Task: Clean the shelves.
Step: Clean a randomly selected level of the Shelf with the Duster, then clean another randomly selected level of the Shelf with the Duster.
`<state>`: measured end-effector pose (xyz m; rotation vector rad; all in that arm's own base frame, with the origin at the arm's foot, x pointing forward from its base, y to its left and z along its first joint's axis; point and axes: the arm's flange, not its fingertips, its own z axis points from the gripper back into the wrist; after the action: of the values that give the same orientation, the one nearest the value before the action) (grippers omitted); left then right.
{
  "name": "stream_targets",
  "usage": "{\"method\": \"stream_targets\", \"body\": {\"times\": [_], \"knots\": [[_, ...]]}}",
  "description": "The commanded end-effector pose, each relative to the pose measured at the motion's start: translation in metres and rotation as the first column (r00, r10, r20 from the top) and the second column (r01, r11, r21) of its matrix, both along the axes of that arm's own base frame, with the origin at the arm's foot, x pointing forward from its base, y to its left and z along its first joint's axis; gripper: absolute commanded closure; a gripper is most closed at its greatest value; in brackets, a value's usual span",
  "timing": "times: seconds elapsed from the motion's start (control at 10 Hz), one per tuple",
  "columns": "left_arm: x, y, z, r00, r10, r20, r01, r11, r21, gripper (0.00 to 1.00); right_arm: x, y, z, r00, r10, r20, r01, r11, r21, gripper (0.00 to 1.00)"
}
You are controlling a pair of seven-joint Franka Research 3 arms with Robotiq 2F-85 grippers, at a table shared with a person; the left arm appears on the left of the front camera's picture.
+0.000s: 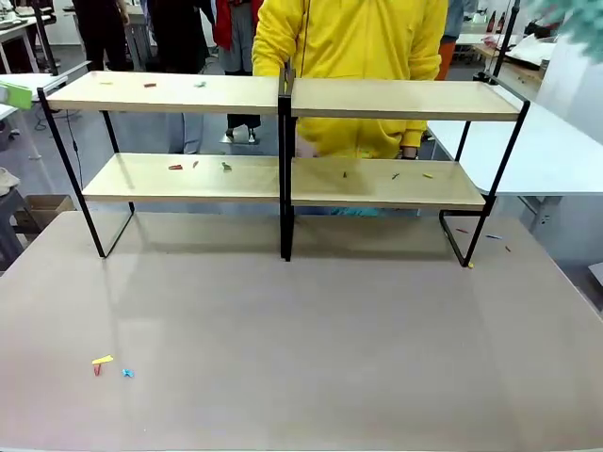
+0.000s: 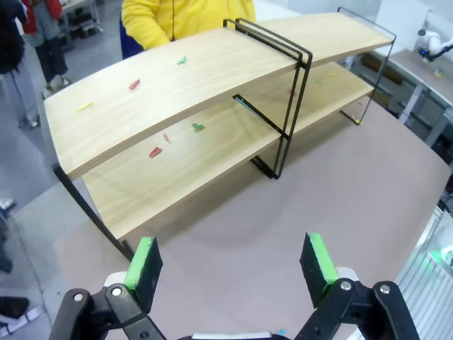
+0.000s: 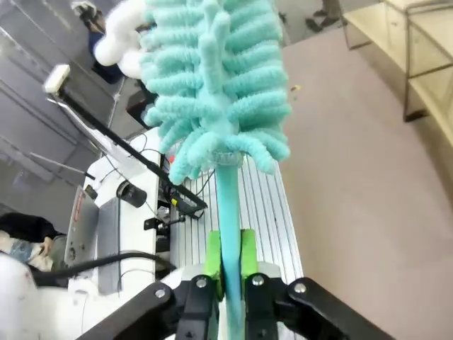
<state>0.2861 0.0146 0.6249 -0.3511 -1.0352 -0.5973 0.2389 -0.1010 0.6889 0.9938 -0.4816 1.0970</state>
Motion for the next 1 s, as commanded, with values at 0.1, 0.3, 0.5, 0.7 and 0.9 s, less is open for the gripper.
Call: {"method": "stream_targets", "body": {"times": [0.1, 0.3, 0.5, 0.7, 0.9], "knots": [[0.000, 0.000, 0.000, 1.000, 0.001, 0.000, -0.001, 1.000, -0.005, 0.00, 0.000, 0.000, 0.000, 1.000, 0.000, 0.000, 0.000, 1.000, 0.000, 0.88], [0.000, 0.000, 0.000, 1.000, 0.001, 0.000, -0.001, 1.000, -0.005, 0.00, 0.000, 0.000, 0.000, 1.000, 0.000, 0.000, 0.000, 1.000, 0.000, 0.88], [0.000, 0.000, 0.000, 1.000, 0.001, 0.000, -0.001, 1.000, -0.005, 0.00, 0.000, 0.000, 0.000, 1.000, 0.000, 0.000, 0.000, 1.000, 0.000, 0.88], [0.000, 0.000, 0.000, 1.000, 0.001, 0.000, -0.001, 1.000, -0.005, 0.00, 0.000, 0.000, 0.000, 1.000, 0.000, 0.000, 0.000, 1.000, 0.000, 0.88], [0.000, 0.000, 0.000, 1.000, 0.001, 0.000, -0.001, 1.000, -0.005, 0.00, 0.000, 0.000, 0.000, 1.000, 0.000, 0.000, 0.000, 1.000, 0.000, 0.88]]}}
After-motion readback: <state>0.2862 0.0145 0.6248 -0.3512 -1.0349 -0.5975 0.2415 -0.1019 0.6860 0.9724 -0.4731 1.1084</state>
